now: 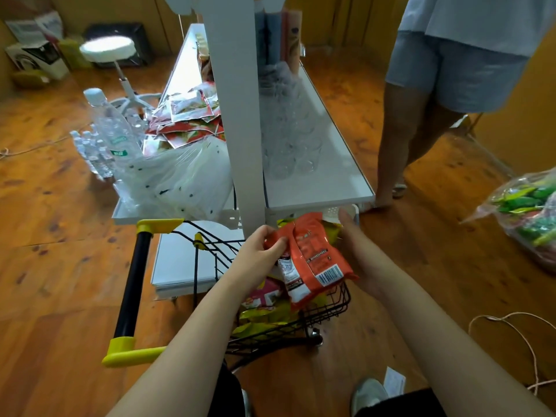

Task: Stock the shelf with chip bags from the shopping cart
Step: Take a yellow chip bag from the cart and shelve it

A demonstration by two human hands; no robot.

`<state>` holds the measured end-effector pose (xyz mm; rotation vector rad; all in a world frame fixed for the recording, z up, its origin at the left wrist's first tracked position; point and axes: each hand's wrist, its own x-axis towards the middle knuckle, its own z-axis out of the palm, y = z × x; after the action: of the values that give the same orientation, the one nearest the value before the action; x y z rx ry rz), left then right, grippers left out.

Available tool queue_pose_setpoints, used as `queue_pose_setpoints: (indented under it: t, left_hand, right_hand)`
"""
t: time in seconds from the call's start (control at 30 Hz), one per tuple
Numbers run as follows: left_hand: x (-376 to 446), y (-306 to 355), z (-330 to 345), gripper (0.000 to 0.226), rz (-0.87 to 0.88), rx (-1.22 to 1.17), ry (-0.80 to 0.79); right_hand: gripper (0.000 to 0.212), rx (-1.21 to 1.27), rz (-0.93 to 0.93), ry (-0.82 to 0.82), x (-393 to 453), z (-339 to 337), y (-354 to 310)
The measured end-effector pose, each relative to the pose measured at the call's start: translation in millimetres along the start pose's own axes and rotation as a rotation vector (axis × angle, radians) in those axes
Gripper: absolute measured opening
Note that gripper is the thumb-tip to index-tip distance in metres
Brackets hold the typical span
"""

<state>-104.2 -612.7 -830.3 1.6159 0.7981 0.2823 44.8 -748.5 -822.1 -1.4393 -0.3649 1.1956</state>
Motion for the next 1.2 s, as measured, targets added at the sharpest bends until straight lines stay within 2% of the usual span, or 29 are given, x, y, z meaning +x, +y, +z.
queue_pose_setpoints:
  t: [0.07,0.13,0.2,0.3,0.43,0.47,0.53,0.57,0.63,0.67,0.73,0.8,0.87,0.97,1.07,1.2]
  left_hand:
    - [2,-1,2,0.012,0.033,0.035,0.073]
    - [2,1,4,0.010,0.082,0.068,0.158]
    - [4,2,7,0.013,0.090,0.064,0.223]
    - [6,2,12,0.030,0.064,-0.026,0.267]
    - [-3,1,20,0.056,0.110,0.027,0.463]
    - [-6,1,26,0.062,0.104,-0.004,0.433]
    - [-11,3,41,0.090,0.063,-0.099,0.264]
    - [-12,4,49,0.104,0.027,-0.133,0.194]
    - [-11,4,57,0.112,-0.023,-0.212,0.129]
    - [-10,5,55,0.108,-0.067,-0.266,0.110]
    - [-5,6,46,0.084,-0.142,-0.444,0.042]
    - [-1,9,35,0.061,-0.177,-0.666,-0.067]
    - [-2,15,25,0.055,-0.207,-0.770,-0.127]
    - [-4,21,17,0.036,-0.201,-0.837,-0.177]
    - [-4,23,14,0.027,-0.197,-0.858,-0.161]
    - [-4,21,17,0.029,-0.206,-0.808,-0.129]
  right_hand:
    - [0.080,-0.004,0.016,-0.055,1,1,1]
    - [0.081,-0.169,-0.017,-0.045,0,5,4]
    - [0.066,-0.317,-0.054,0.046,-2,11,6]
    - [0.037,-0.361,-0.117,0.161,-3,16,5]
    - [0.048,-0.485,-0.275,0.380,-4,17,2]
    - [0.047,-0.504,-0.314,0.431,-4,19,3]
    - [0.041,-0.518,-0.380,0.439,-6,24,5]
    - [0.041,-0.552,-0.392,0.406,-7,27,6]
    - [0.052,-0.656,-0.350,0.289,-7,28,7]
    - [0.060,-0.680,-0.312,0.214,-8,28,7]
    - [0.072,-0.620,-0.282,0.097,-12,26,2]
    - [0.064,-0.547,-0.297,0.037,-18,22,-5]
    - [0.050,-0.590,-0.356,0.027,-23,17,-9]
    - [0.046,-0.749,-0.494,0.096,-24,9,-7]
    - [0.045,-0.759,-0.614,0.196,-18,3,-5]
    - [0.055,-0.817,-0.557,0.356,-10,-2,-4]
